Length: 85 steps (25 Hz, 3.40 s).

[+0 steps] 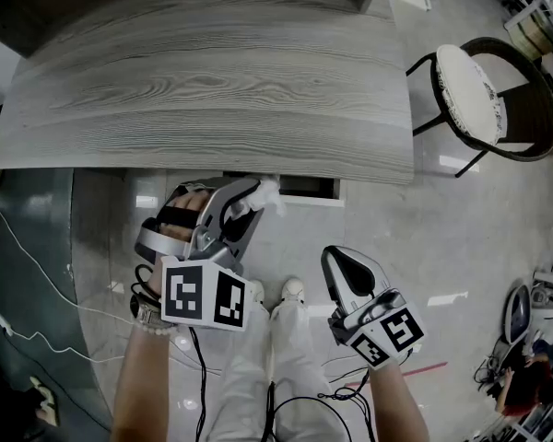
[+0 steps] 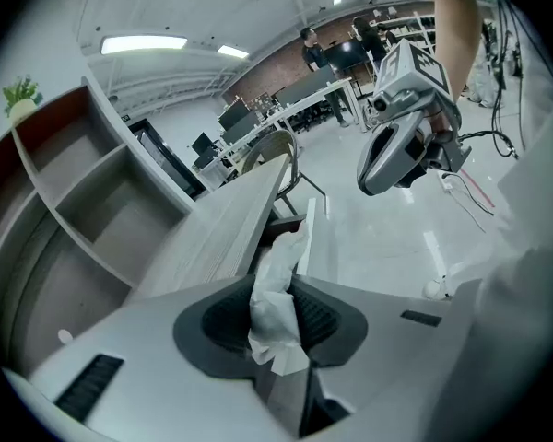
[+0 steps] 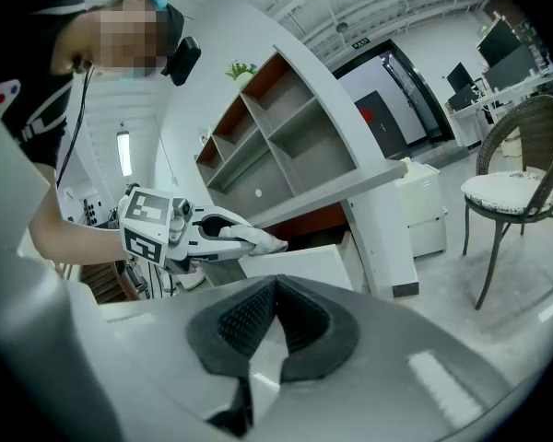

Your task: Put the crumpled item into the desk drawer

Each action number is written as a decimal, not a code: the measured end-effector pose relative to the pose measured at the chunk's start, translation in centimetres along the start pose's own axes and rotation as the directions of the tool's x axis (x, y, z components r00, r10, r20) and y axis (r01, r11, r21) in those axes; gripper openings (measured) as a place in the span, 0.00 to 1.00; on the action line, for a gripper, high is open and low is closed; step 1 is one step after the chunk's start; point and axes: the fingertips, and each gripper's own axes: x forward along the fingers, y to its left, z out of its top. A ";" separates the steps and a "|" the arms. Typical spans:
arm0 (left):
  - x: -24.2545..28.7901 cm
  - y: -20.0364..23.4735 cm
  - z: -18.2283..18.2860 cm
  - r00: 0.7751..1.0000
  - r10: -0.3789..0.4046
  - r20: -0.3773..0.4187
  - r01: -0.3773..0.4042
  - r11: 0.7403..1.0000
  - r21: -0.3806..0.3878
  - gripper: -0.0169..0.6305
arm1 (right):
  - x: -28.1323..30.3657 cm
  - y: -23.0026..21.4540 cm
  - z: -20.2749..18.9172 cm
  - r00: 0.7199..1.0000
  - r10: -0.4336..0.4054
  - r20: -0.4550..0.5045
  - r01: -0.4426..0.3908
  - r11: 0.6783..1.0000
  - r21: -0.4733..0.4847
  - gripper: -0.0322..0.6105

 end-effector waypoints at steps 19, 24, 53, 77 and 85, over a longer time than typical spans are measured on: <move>-2.2 -0.5 1.2 0.998 -0.002 0.062 0.011 0.989 -0.146 0.31 | 0.0 -0.2 0.6 1.000 0.001 0.013 -0.001 1.000 0.005 0.06; -2.6 -0.3 1.5 0.995 0.028 0.092 -0.007 0.977 -0.214 0.30 | 0.0 -0.5 0.6 1.000 -0.005 0.016 0.005 1.000 0.001 0.06; -19.0 7.4 9.2 0.928 0.212 0.305 0.020 0.792 -0.610 0.04 | -4.7 9.4 16.2 0.991 -0.102 0.089 0.126 0.938 -0.324 0.06; -27.2 10.6 9.6 0.927 0.259 0.271 0.000 0.722 -0.692 0.04 | -7.8 13.8 24.1 0.978 -0.150 0.148 0.192 0.925 -0.328 0.06; -27.7 10.7 9.6 0.934 0.250 0.256 -0.004 0.723 -0.691 0.04 | -7.3 14.7 24.5 0.981 -0.131 0.145 0.173 0.929 -0.327 0.06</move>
